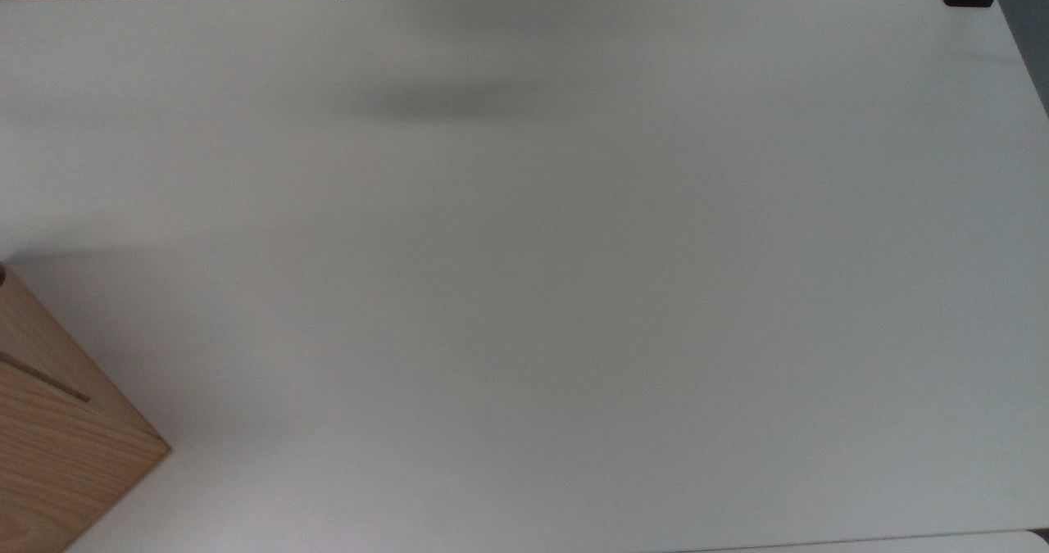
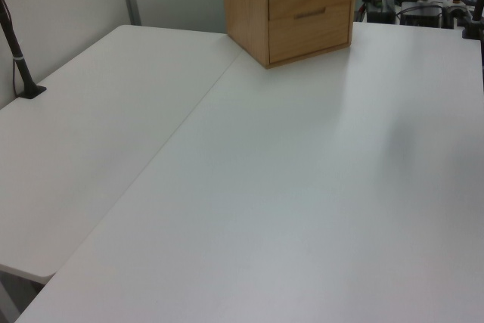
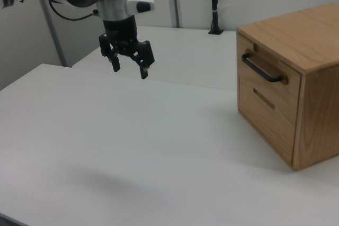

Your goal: Open the drawer by sliding it

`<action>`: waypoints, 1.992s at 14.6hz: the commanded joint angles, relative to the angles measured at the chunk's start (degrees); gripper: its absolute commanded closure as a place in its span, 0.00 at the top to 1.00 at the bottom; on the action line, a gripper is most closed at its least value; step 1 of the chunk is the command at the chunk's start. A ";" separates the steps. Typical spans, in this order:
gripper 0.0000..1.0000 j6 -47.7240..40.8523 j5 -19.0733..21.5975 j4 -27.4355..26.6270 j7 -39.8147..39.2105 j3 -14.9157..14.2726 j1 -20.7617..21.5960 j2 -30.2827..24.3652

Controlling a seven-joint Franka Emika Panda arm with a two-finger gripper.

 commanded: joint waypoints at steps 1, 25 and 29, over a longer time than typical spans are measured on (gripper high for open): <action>1.00 1.00 -1.92 0.31 -15.64 -1.10 -0.99 0.04; 0.23 69.55 -31.36 2.69 -39.23 -1.45 -11.89 24.39; 0.12 69.64 -38.31 2.60 -39.23 -2.42 -11.89 24.30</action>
